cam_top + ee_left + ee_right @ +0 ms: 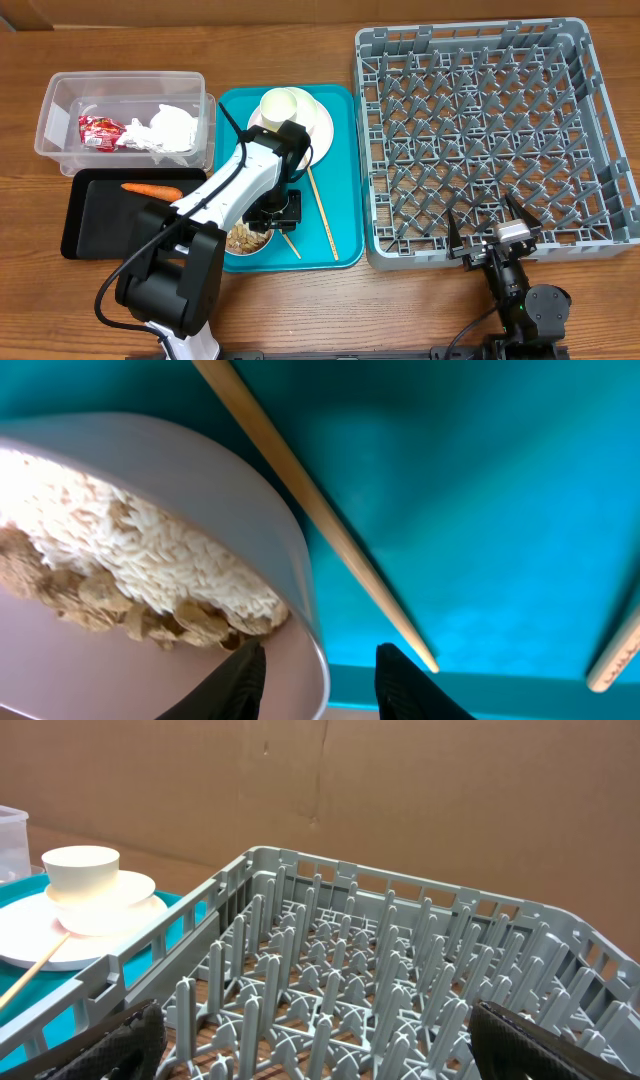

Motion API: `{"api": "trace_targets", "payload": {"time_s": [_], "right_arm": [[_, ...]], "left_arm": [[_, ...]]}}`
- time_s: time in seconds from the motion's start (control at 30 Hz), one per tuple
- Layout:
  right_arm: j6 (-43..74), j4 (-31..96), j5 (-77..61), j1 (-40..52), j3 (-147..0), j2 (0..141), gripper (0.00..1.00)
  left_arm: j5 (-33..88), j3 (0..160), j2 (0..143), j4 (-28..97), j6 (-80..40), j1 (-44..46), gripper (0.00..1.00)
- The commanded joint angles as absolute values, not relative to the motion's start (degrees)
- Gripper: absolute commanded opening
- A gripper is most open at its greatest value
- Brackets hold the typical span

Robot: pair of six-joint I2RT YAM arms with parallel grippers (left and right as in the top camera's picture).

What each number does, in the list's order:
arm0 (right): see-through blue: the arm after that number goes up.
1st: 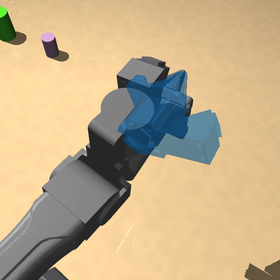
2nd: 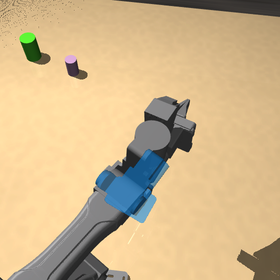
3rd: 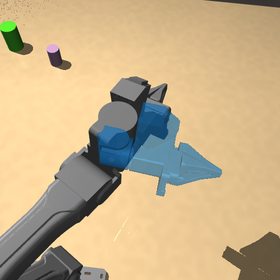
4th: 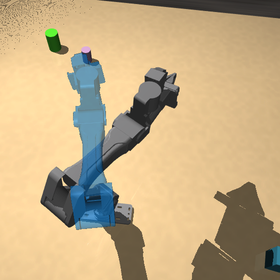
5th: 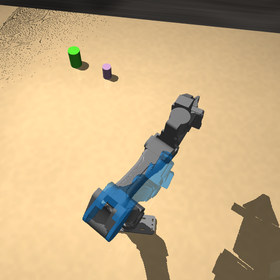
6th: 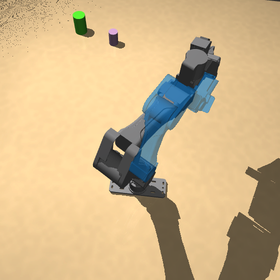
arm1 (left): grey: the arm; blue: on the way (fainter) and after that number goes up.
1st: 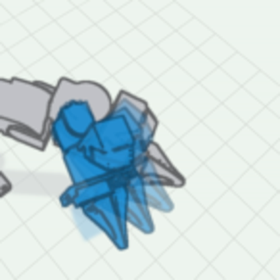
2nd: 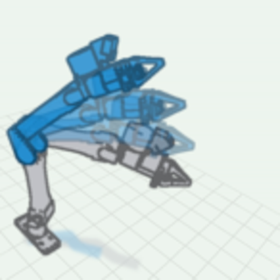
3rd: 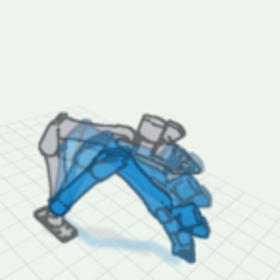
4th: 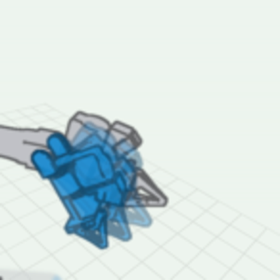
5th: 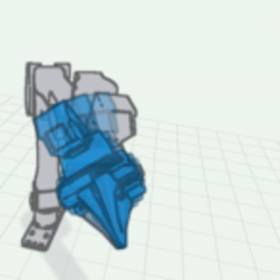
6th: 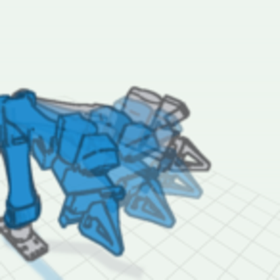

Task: Sort waste into correct bins and load items into the dishwasher
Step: 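Reach the left gripper to the pink bowl rim and grasp it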

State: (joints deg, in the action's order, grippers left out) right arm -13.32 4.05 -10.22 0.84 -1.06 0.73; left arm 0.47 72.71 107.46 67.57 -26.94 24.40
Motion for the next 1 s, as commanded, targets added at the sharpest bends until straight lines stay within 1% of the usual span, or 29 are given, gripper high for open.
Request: {"api": "trace_targets", "payload": {"time_s": [0.0, 0.13, 0.27, 0.37, 0.57, 0.67, 0.73, 0.77, 0.8, 0.97], "right_arm": [[-12.88, 3.77, -9.91, 1.06, -0.47, 0.27, 1.0], [-12.88, 3.77, -9.91, 1.06, -0.47, 0.27, 1.0], [-12.88, 3.77, -9.91, 1.06, -0.47, 0.27, 1.0], [-12.88, 3.77, -9.91, 1.06, -0.47, 0.27, 1.0], [-12.88, 3.77, -9.91, 1.06, -0.47, 0.27, 1.0], [-12.88, 3.77, -9.91, 1.06, -0.47, 0.27, 1.0], [-12.88, 3.77, -9.91, 1.06, -0.47, 0.27, 1.0], [-12.88, 3.77, -9.91, 1.06, -0.47, 0.27, 1.0], [-12.88, 3.77, -9.91, 1.06, -0.47, 0.27, 1.0], [-12.88, 3.77, -9.91, 1.06, -0.47, 0.27, 1.0]], "left_arm": [[-1.98, 72.53, 106.1, 66.52, -27.44, 24.73, 0.37], [-1.96, 72.51, 106.1, 65.45, -27.44, 24.73, 0.37], [-1.93, 72.49, 106.1, 65.25, -27.42, 24.8, 0.33], [-1.93, 72.49, 106.1, 65.65, -27.42, 24.77, 0.27], [-1.89, 72.49, 106.1, 65.93, -27.46, 24.77, 0.06], [-1.91, 72.49, 106.1, 65.84, -27.46, 24.77, 0.06], [-1.67, 72.49, 106.1, 65.93, -27.46, 24.77, 0.1], [-1.65, 72.49, 106.1, 66.13, -27.46, 24.77, 0.1], [-1.65, 72.49, 106.1, 66.3, -27.46, 24.75, 0.04], [-1.67, 73.41, 106.06, 67.31, -27.42, 24.12, 0.04]]}}
